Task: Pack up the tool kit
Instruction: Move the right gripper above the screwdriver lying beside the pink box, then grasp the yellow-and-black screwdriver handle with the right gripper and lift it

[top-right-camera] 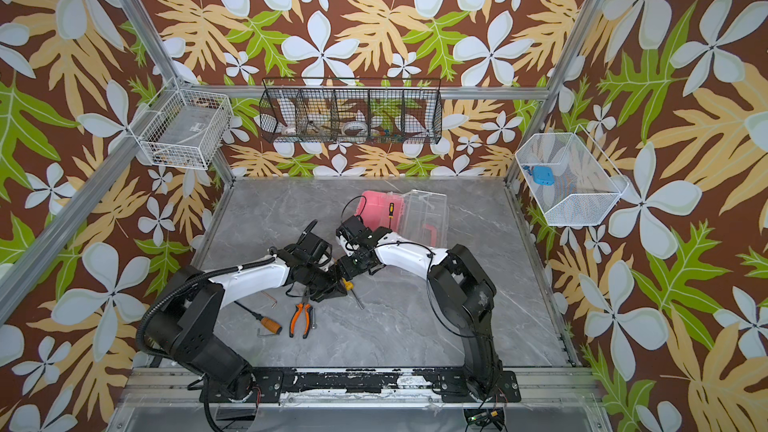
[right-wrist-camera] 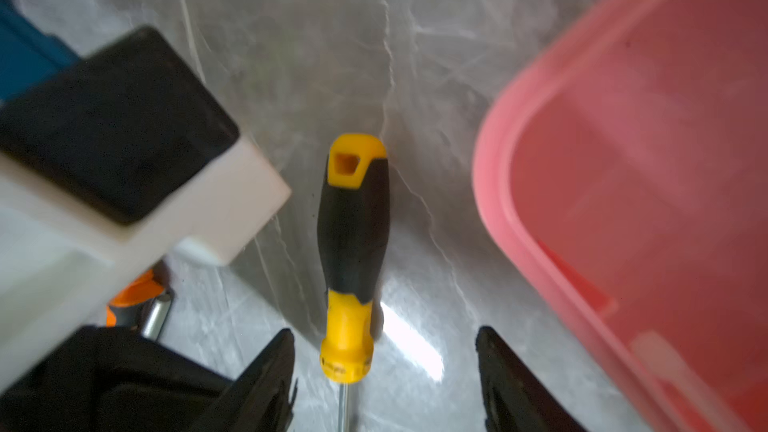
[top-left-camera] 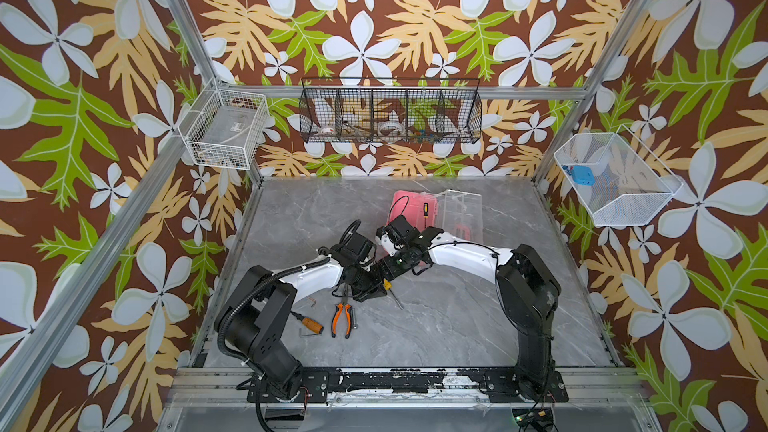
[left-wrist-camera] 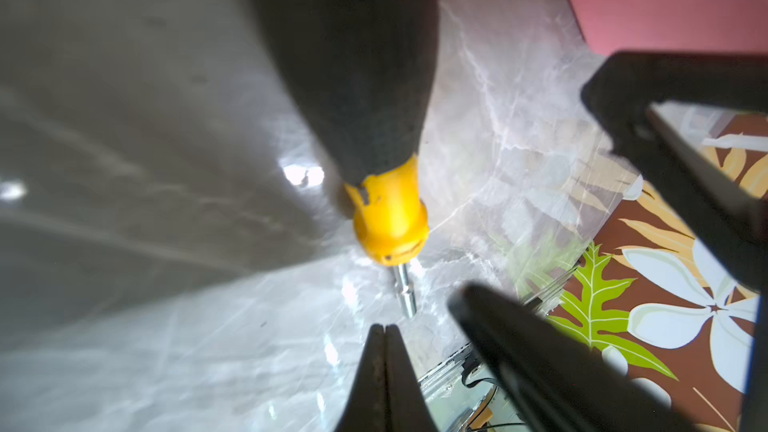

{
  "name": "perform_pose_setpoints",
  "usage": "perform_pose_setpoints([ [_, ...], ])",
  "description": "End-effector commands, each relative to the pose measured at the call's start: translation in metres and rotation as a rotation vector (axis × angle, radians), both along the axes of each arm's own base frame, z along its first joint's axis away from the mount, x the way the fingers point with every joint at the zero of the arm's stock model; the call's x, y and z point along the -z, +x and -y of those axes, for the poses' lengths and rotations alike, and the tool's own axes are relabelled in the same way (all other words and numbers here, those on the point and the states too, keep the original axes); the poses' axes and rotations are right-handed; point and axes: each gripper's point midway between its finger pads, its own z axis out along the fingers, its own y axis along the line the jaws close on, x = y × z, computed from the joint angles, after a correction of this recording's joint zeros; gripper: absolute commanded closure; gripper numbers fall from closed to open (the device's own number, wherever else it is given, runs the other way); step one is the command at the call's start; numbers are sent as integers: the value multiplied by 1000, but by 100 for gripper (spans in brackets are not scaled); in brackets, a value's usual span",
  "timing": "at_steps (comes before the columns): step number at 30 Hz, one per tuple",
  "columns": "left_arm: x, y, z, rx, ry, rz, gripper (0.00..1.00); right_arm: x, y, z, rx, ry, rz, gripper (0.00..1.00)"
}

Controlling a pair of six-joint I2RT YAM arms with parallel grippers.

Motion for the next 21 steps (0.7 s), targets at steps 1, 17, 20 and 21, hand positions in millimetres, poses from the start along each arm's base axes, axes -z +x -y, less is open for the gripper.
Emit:
perform_pose_setpoints([
  [1, -9, 10, -14, -42, -9, 55, 100, 8, -5, -4, -56, -63, 16, 34],
  [17, -28, 29, -90, -309, 23, 134, 95, 40, -23, -1, -92, -178, 32, 57],
  [20, -31, 32, -91, -321, 15, 140, 94, 44, -20, -2, -82, -201, 50, 58],
  [21, -31, 32, -90, -320, 13, 140, 93, 46, -20, -3, -83, -210, 50, 59],
])
